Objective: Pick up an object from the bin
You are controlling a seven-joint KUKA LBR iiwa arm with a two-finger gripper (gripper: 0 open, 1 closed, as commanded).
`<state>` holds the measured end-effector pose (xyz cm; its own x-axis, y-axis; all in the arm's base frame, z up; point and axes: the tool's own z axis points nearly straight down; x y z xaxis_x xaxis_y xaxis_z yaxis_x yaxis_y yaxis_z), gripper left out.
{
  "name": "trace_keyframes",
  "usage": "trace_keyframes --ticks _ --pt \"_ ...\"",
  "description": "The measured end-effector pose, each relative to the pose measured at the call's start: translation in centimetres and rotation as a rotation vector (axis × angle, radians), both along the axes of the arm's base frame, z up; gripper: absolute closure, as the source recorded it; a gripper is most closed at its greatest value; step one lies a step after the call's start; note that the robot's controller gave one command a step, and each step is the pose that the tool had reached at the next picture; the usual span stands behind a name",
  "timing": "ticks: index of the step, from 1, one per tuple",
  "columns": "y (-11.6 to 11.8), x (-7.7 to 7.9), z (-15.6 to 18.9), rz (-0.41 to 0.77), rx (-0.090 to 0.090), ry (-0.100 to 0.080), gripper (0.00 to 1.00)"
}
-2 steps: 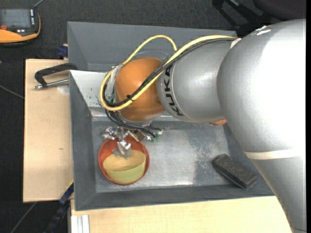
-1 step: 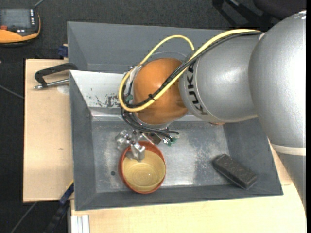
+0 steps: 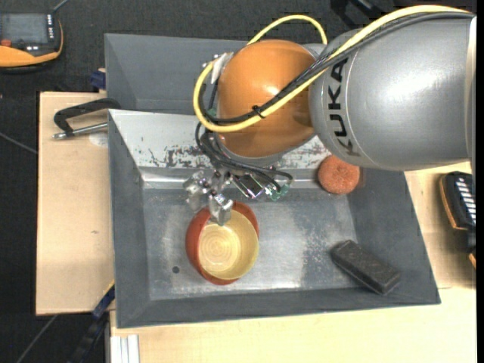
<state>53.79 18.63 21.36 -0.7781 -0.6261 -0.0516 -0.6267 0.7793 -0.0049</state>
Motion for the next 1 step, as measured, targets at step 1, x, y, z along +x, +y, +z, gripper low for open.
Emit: trace_keyframes --ticks 1 --pt "-3.49 -0.30 -12.32 0.421 -0.017 -0.011 1.00"
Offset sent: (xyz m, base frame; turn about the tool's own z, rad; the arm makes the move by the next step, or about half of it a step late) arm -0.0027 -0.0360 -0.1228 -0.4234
